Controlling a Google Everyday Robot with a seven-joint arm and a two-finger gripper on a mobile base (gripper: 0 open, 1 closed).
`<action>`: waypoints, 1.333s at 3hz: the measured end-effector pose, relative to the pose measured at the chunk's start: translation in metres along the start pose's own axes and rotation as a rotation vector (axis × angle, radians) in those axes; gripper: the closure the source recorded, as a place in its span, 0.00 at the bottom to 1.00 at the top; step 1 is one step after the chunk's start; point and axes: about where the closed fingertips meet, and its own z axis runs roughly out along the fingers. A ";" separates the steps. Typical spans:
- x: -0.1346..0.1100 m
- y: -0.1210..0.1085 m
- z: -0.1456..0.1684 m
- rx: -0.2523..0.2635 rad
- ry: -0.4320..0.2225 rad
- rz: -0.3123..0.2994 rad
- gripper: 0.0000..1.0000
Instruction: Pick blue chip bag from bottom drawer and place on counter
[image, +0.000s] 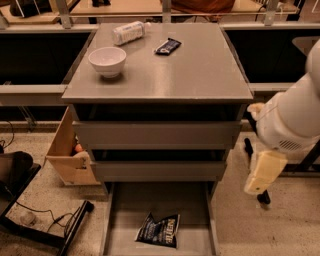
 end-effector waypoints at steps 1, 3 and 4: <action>0.014 -0.022 0.114 -0.012 -0.049 0.043 0.00; 0.021 -0.044 0.187 -0.038 -0.100 0.085 0.00; 0.019 -0.043 0.190 -0.043 -0.110 0.083 0.00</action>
Offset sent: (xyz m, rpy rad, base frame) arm 0.1525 -0.0080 -0.2167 0.1941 0.0085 -0.0655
